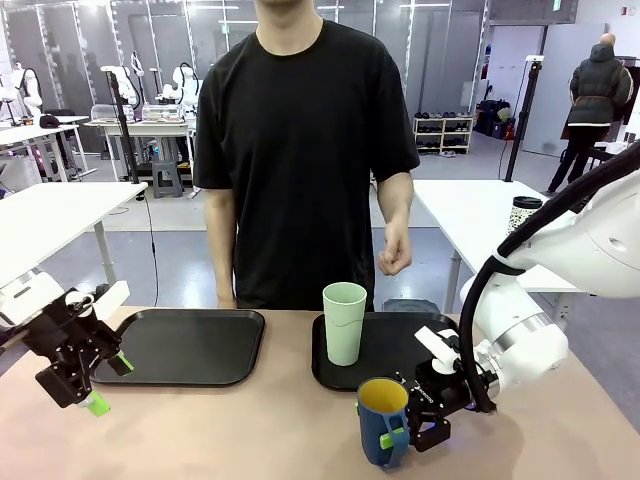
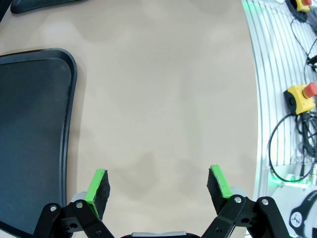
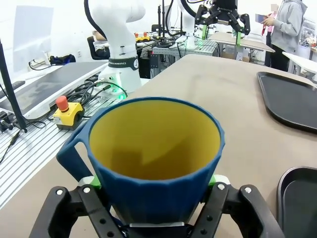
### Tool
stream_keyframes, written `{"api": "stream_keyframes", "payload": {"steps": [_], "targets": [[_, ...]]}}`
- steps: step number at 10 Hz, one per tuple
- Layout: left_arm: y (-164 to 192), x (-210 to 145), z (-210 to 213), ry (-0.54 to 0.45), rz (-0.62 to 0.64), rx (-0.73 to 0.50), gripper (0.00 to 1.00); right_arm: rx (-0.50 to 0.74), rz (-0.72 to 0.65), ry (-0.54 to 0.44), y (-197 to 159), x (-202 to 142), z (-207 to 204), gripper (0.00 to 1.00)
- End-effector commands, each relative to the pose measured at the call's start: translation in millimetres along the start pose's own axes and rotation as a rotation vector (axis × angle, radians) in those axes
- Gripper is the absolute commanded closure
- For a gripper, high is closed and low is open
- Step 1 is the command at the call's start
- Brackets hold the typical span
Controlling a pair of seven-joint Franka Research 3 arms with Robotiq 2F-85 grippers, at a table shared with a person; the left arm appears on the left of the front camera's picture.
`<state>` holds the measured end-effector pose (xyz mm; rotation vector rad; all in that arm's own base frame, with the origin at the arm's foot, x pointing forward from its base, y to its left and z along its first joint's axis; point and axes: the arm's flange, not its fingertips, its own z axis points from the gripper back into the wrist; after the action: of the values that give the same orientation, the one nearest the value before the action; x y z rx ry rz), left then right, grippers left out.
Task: Sort and store the cups by type.
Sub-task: Pick up the Handle plastic cup and place it into the empty Flat Tray.
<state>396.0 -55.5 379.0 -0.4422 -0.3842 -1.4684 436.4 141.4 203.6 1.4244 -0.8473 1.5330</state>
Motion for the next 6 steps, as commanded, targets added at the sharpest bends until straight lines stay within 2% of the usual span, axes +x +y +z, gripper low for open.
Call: {"api": "stream_keyframes", "payload": {"steps": [1, 6], "targets": [[0, -1, -3, -0.004, 0.0, 0.017, 0.0, -0.023, 0.037, -0.023, 8, -3, -6, 0.38], [0, -1, -3, -0.004, 0.0, 0.017, 0.0, -0.22, 0.023, 0.013, 5, 50, -20, 0.38]]}}
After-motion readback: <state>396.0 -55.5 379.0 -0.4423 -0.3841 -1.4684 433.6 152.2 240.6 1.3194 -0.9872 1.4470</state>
